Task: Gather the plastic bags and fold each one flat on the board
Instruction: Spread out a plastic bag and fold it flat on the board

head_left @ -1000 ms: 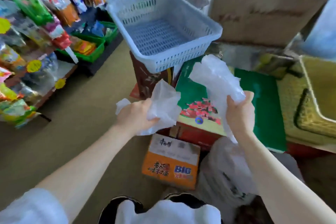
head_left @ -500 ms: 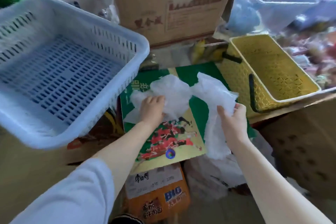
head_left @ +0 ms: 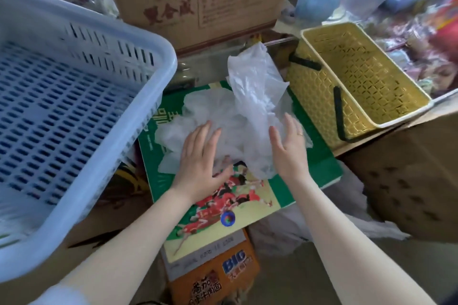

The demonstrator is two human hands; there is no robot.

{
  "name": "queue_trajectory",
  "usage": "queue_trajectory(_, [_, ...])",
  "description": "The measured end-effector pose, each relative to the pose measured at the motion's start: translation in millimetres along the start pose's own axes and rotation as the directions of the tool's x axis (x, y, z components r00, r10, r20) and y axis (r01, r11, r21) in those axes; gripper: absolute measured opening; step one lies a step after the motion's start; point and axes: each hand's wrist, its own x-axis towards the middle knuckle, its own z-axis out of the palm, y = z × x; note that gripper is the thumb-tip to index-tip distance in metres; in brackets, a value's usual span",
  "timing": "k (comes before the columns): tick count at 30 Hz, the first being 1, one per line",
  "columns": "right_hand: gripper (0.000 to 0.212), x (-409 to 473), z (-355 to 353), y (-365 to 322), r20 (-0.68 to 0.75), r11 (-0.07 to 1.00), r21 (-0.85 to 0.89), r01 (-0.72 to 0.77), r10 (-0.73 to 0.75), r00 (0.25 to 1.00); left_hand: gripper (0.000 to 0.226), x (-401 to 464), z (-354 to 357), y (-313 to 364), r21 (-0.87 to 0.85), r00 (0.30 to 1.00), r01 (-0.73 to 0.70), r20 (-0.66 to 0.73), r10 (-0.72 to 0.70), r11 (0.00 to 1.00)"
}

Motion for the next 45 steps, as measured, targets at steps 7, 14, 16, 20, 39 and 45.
queue_trajectory(7, [0.092, -17, 11, 56, 0.380, 0.908, -0.360, 0.216, -0.069, 0.922, 0.084, 52, 16, 23, 0.221, 0.877, -0.481, 0.136, 0.462, 0.848])
queue_trajectory(14, [0.024, 14, 3, 52, 0.047, 0.996, -0.013, 0.083, -0.082, 0.996, 0.101, 86, 35, 17, 0.390, 0.891, -0.334, 0.427, 0.152, 0.858])
queue_trajectory(16, [0.029, 21, -16, 47, -0.068, 0.991, 0.137, 0.011, -0.002, 0.998, 0.098, 83, 39, 11, 0.338, 0.946, -0.234, 0.295, 0.134, 0.912])
queue_trajectory(20, [0.033, 36, -42, 38, -0.200, 0.958, 0.283, -0.049, 0.109, 0.974, 0.082, 112, 44, -5, 0.366, 0.958, -0.065, 0.283, -0.045, 0.929])
queue_trajectory(39, [0.028, 0, -95, 20, -0.225, 0.684, 0.715, 0.140, 0.035, 0.974, 0.038, 105, -13, 86, -0.192, 0.904, -0.422, -0.161, 0.396, 0.886])
queue_trajectory(45, [0.065, -39, -119, 59, 0.065, 0.619, 0.784, -0.049, -0.003, 0.998, 0.017, 39, -45, 136, -0.417, 0.936, -0.313, 0.019, 0.352, 0.853])
